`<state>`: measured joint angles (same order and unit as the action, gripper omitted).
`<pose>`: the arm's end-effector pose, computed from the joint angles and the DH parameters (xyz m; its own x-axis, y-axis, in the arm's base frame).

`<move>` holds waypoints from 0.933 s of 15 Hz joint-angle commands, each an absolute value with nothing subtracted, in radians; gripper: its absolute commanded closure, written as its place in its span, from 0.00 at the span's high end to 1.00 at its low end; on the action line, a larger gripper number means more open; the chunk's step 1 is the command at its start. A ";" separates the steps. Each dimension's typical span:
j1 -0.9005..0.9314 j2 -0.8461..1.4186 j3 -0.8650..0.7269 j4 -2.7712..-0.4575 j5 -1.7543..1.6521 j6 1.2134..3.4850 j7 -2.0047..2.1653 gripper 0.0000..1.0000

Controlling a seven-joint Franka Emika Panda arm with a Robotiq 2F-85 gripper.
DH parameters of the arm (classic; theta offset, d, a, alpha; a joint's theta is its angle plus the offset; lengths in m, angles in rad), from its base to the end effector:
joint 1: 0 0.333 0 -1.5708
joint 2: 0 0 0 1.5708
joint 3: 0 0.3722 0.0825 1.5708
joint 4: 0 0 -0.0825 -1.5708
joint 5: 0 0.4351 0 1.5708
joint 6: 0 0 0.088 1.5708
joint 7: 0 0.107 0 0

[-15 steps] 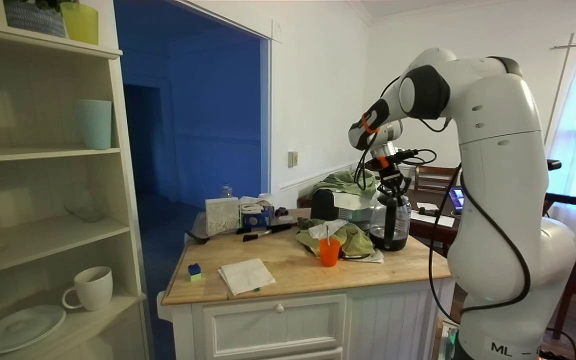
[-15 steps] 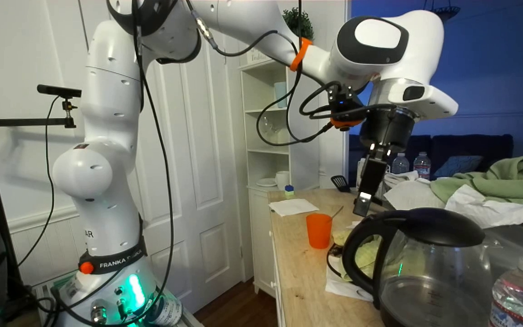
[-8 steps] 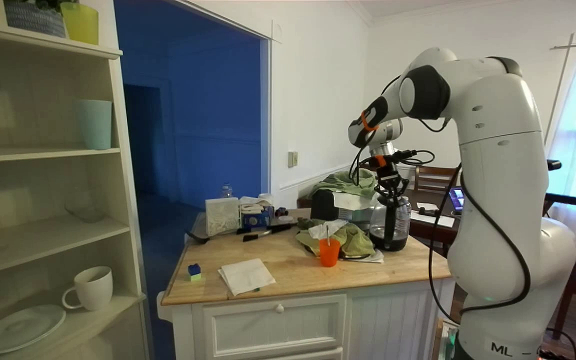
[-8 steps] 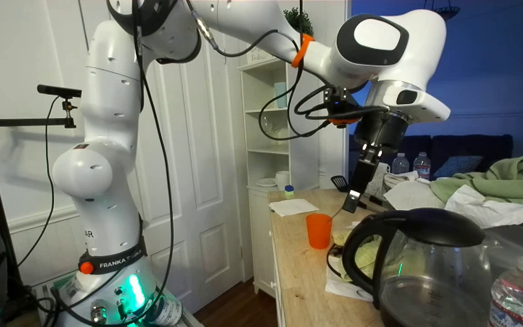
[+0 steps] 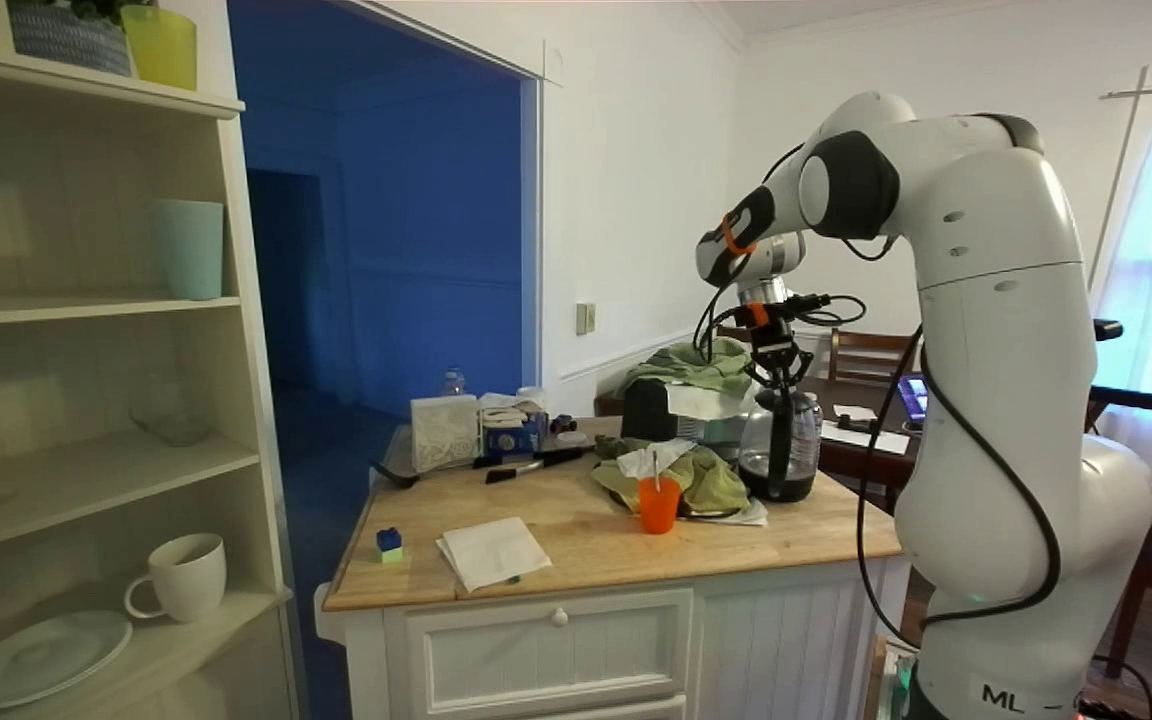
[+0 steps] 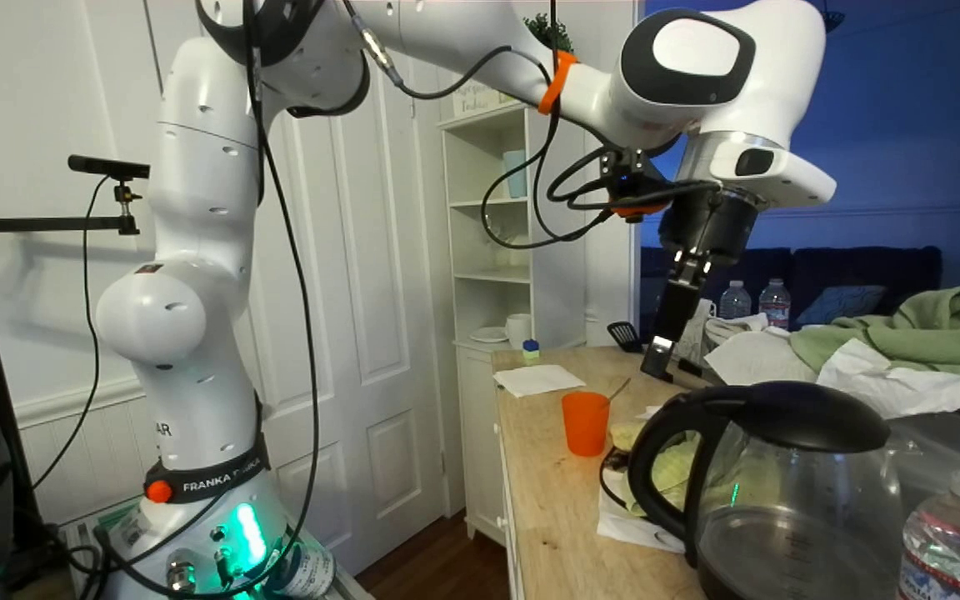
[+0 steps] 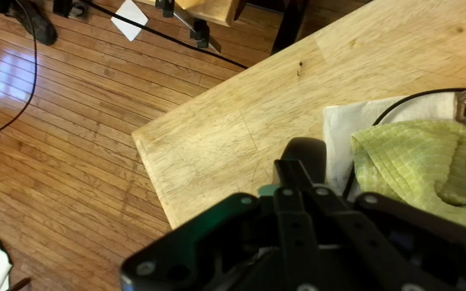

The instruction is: Push the button on the kettle

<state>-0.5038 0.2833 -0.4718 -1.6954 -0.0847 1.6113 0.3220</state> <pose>0.3824 -0.5328 0.4588 0.2358 -0.9397 -0.2477 -0.9043 -0.3055 0.2983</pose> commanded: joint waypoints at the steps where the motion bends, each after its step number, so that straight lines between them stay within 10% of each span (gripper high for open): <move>1: -0.513 0.312 -0.474 -1.654 -0.078 1.605 0.313 0.00; 14: -0.523 0.367 -0.470 -1.608 -0.056 1.610 0.319 0.00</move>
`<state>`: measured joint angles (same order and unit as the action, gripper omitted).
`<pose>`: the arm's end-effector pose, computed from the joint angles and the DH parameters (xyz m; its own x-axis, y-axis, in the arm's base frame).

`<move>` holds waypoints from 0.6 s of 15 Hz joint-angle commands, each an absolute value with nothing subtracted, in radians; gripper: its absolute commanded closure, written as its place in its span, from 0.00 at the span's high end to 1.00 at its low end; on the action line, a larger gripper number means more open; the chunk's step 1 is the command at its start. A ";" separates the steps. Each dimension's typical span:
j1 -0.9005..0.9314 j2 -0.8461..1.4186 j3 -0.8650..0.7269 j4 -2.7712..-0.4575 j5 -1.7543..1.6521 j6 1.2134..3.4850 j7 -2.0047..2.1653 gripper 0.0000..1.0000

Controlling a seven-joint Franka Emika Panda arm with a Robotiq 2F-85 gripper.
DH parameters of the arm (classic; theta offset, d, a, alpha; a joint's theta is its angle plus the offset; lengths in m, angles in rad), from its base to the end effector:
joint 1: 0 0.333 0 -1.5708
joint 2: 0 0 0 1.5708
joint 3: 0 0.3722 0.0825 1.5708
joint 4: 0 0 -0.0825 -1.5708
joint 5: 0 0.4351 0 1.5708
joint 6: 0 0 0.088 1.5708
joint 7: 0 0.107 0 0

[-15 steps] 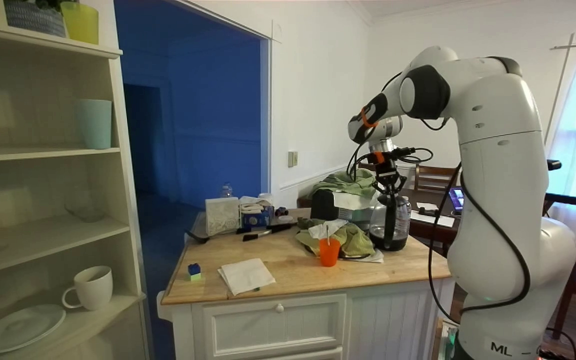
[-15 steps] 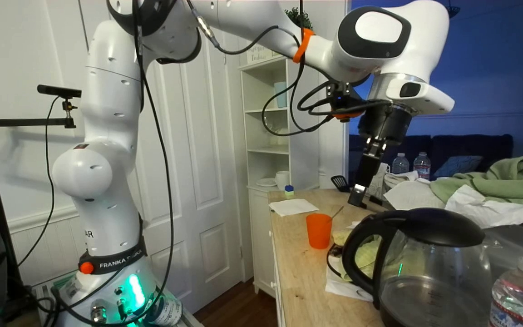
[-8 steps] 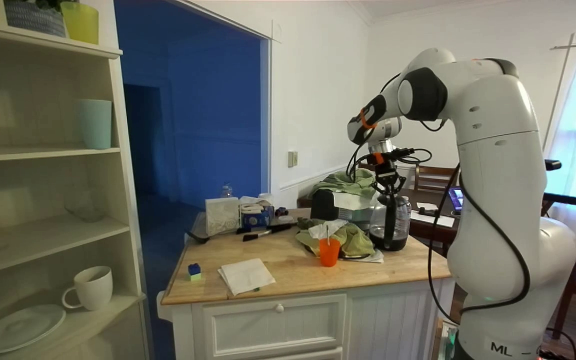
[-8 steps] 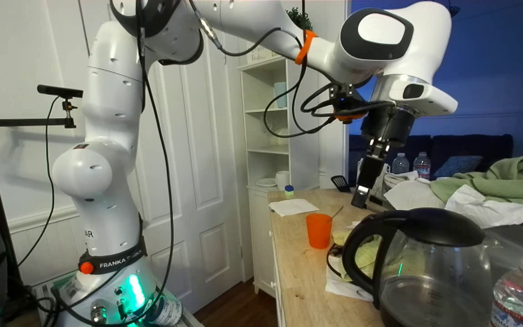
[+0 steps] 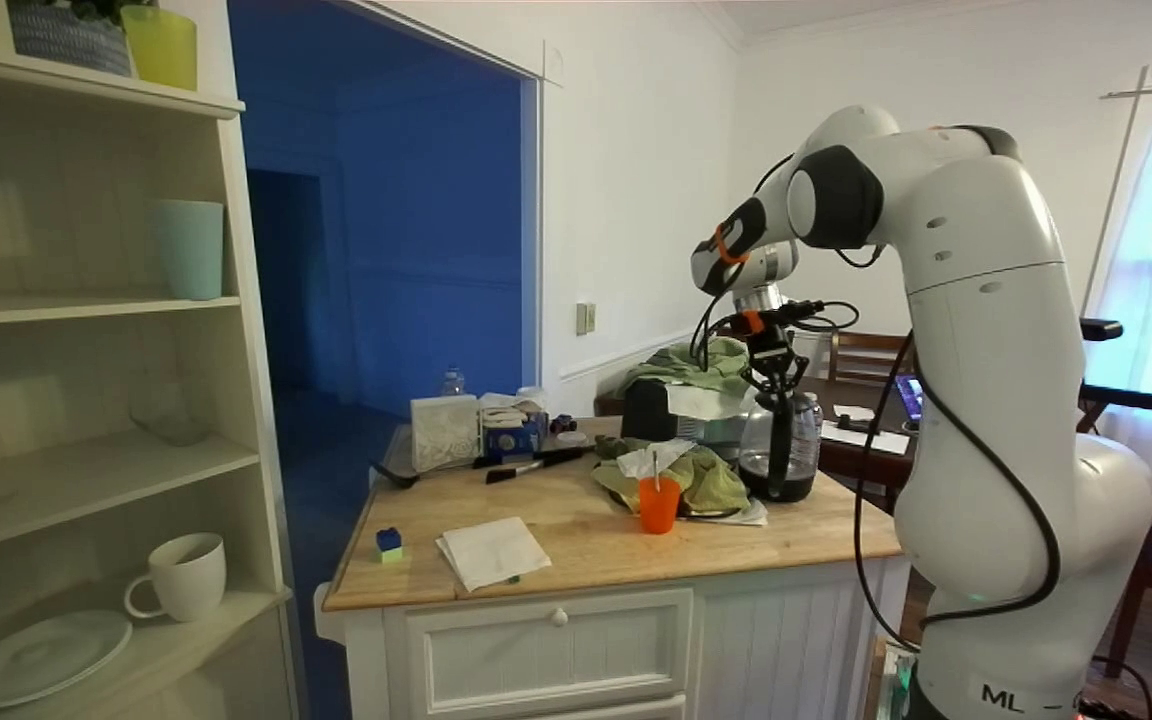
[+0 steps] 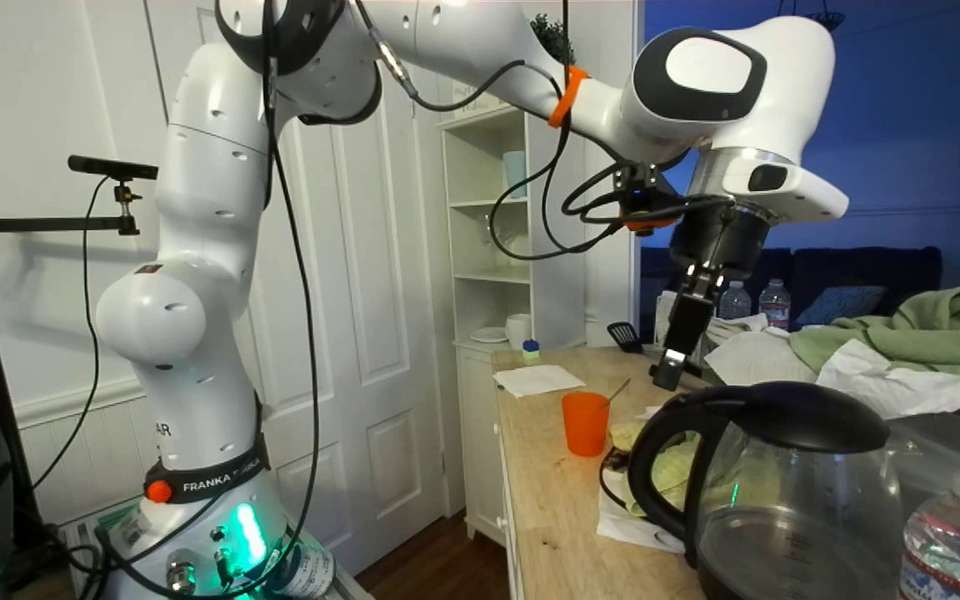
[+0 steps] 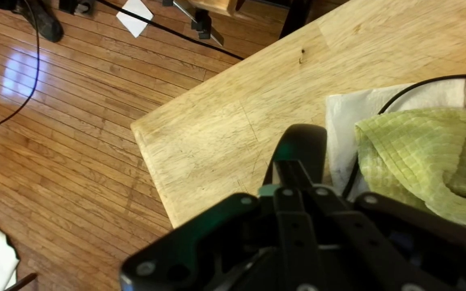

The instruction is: Push the button on the kettle

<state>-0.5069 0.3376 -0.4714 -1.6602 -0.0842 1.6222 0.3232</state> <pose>0.3939 -0.5429 0.4435 0.2338 -0.9416 -0.2424 -0.8968 -0.3051 0.3203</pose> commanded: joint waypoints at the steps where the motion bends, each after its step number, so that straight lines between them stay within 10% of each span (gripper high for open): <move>1: -0.524 0.368 -0.470 -1.607 -0.057 1.612 0.319 0.00; 9: -0.519 0.394 -0.470 -1.582 -0.073 1.574 0.330 0.00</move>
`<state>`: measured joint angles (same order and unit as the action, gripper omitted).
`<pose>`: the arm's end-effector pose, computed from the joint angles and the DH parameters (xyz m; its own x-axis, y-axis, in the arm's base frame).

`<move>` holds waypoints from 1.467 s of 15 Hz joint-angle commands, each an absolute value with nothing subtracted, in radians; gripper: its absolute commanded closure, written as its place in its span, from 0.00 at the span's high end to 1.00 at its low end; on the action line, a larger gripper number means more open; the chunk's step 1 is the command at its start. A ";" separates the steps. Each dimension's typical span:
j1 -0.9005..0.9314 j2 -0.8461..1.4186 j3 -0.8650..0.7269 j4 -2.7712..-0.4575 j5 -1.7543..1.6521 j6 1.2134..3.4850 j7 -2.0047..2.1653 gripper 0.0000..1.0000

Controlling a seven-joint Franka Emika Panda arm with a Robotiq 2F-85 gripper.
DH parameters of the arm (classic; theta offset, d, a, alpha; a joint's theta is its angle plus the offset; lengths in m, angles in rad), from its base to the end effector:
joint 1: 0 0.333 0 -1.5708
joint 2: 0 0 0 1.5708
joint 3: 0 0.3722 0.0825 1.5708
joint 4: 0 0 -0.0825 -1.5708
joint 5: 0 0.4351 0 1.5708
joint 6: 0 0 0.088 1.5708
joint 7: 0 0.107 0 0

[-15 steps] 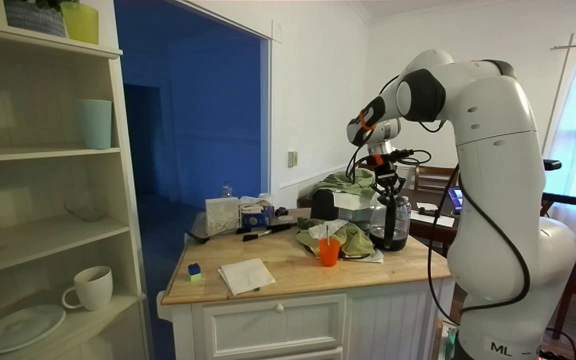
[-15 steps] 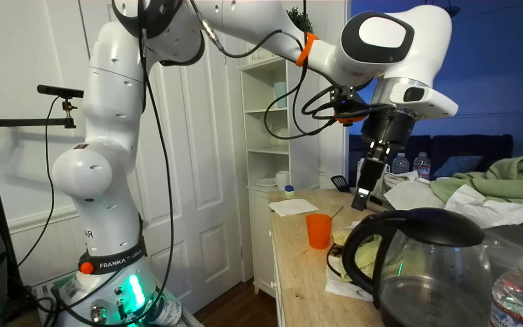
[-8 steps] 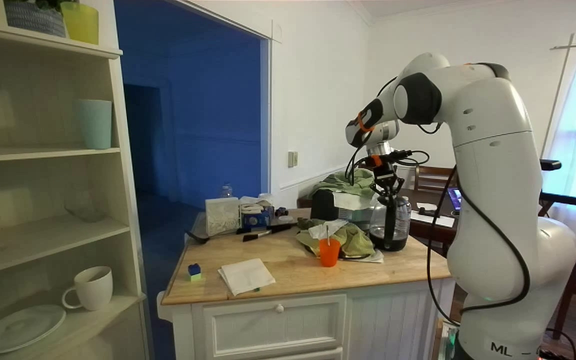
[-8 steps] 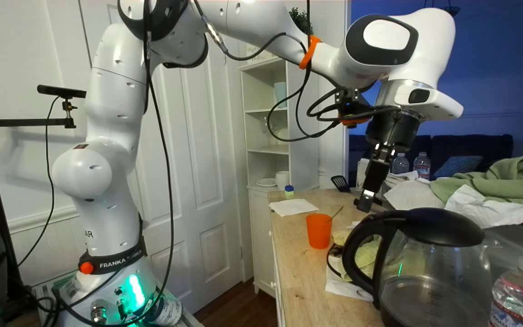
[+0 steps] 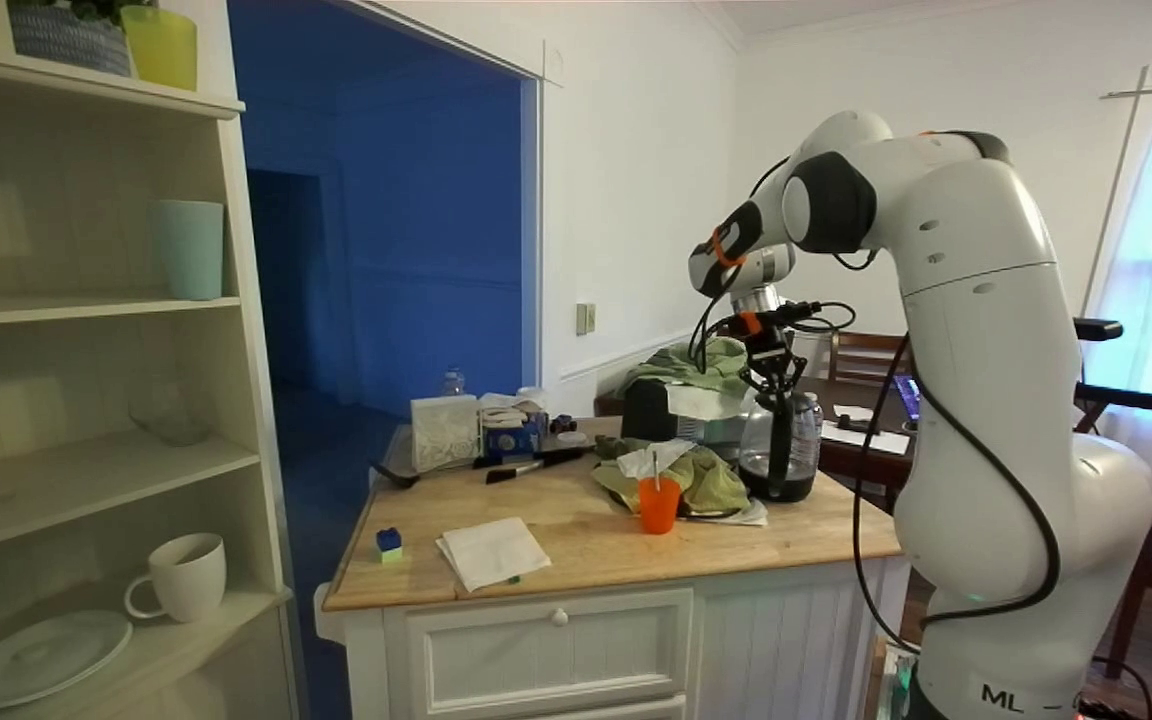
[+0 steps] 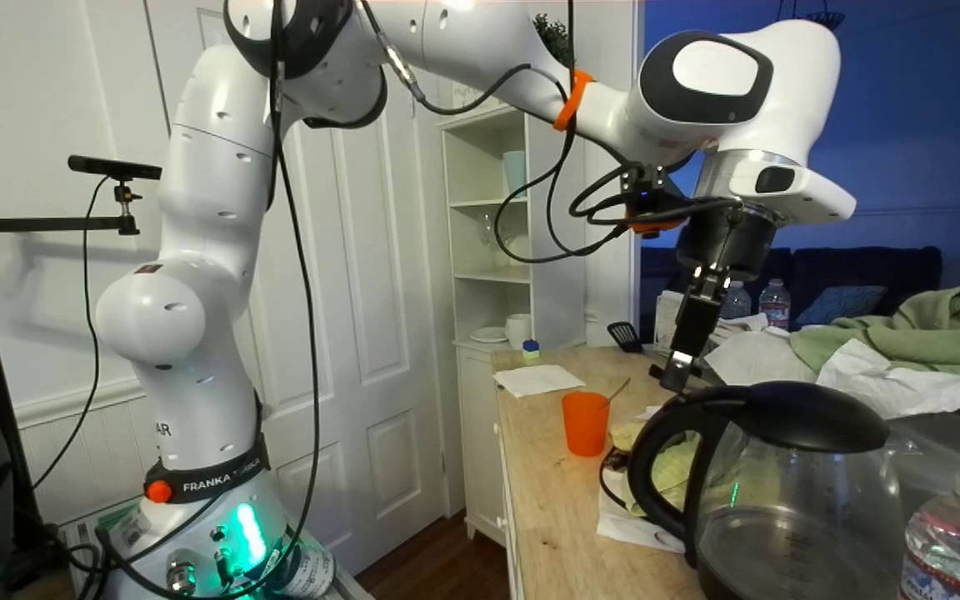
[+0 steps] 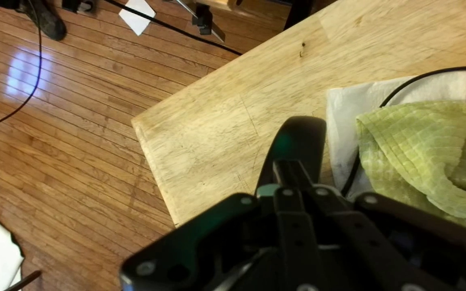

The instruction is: Push the button on the kettle

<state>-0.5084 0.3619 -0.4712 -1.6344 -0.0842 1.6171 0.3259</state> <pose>0.3999 -0.5477 0.4406 0.2305 -0.9433 -0.2390 -0.8939 -0.3023 0.3309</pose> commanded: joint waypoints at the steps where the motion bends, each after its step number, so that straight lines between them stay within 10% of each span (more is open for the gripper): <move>1: -0.519 0.395 -0.469 -1.579 -0.072 1.569 0.330 0.00; 22: -0.549 0.537 -0.463 -1.454 -0.044 1.570 0.412 0.00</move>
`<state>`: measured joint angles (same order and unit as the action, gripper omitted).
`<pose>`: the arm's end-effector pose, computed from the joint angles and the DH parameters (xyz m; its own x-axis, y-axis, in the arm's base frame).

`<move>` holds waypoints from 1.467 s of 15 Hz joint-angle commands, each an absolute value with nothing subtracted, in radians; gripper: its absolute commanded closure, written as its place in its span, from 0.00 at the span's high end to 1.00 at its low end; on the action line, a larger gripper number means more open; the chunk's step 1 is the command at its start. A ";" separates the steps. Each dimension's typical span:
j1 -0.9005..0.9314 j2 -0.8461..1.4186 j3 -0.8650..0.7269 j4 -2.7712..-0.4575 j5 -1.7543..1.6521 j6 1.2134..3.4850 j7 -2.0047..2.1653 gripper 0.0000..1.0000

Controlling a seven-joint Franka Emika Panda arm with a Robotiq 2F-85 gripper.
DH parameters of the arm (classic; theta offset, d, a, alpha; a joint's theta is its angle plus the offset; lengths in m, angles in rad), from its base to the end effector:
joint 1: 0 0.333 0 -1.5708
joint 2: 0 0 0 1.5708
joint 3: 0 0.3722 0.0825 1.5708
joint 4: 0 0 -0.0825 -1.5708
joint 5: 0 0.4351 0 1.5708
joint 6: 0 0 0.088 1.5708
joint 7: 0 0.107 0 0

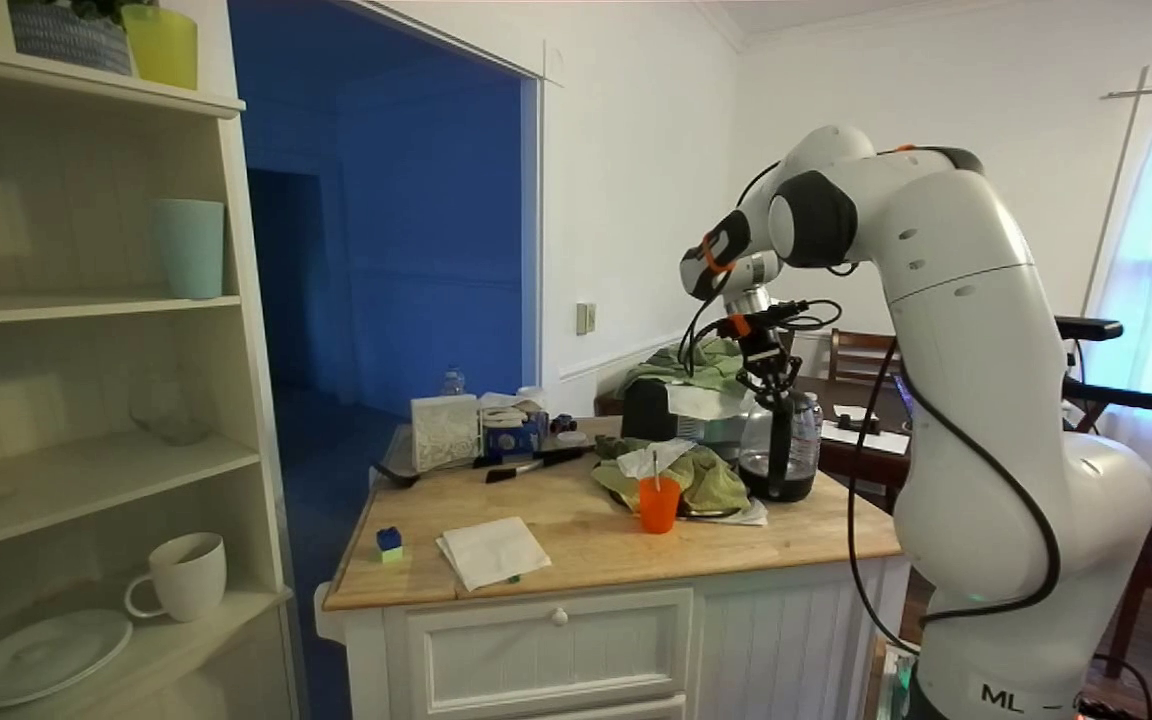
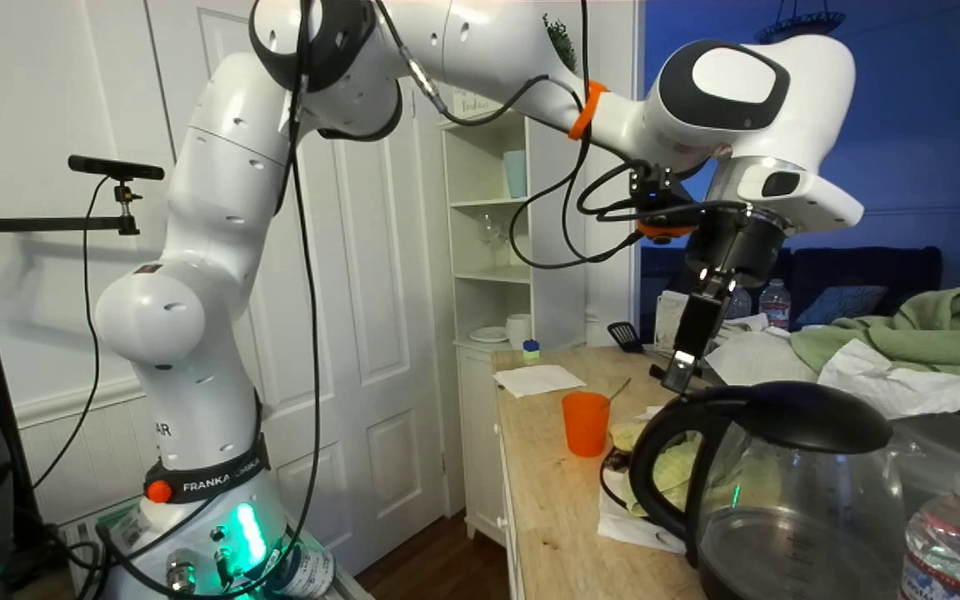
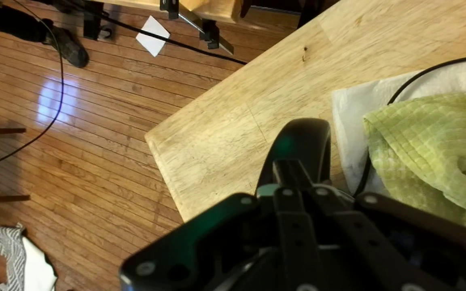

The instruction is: Push the button on the kettle

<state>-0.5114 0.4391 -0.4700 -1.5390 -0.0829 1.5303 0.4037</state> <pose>0.4167 -0.5558 0.4335 0.1388 -0.9583 -0.2499 -0.8875 -0.2323 0.3979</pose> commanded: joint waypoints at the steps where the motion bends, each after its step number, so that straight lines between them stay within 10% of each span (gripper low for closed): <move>1: -0.551 0.546 -0.462 -1.445 -0.045 1.567 0.412 0.00; 22: -0.574 0.617 -0.446 -1.412 -0.112 1.644 0.279 0.00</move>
<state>-0.5258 0.4986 -0.4551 -1.4600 -0.1039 1.5171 0.3197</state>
